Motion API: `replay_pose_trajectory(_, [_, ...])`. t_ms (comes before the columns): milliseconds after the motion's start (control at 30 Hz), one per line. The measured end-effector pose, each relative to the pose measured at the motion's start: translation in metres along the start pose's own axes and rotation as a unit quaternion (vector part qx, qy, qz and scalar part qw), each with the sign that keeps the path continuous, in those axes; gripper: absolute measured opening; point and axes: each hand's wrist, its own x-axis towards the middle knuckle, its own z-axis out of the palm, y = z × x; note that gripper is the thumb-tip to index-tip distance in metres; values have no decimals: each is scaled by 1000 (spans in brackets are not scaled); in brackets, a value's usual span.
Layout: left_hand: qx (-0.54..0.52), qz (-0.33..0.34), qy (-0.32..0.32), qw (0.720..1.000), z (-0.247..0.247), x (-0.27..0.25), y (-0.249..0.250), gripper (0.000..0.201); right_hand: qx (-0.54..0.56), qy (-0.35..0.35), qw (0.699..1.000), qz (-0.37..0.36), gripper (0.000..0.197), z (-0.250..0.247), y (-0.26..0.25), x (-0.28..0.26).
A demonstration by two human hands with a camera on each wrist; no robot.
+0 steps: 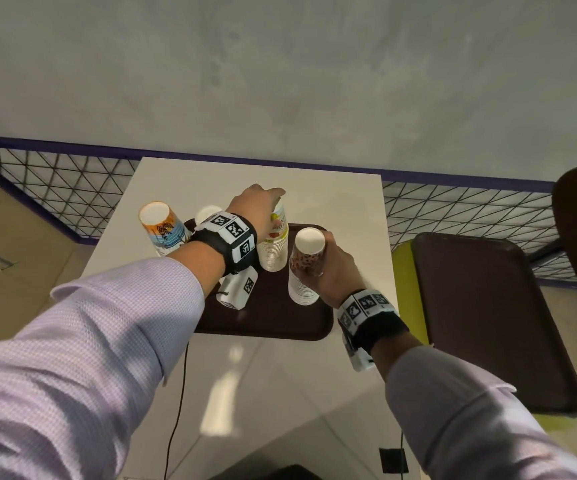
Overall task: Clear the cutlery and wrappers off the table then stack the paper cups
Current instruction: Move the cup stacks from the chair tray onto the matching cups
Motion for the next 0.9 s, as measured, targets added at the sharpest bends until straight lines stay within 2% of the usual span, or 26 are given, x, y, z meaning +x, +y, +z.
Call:
replay_pose_trajectory(267, [-34,19,-28,999,3,-20,6,68,12,5,1000,29,73,-10,2,9])
replay_pose_trajectory(467, [-170,-38,9,985,17,-32,4,96,28,16,999,32,82,-2,14,9])
replay_pose_trajectory(633, [-184,-23,7,983,29,-35,-3,83,12,7,999,29,85,0,21,9])
replay_pose_trajectory(900, [-151,4,3,988,33,-44,-10,82,15,23,999,22,81,4,21,17])
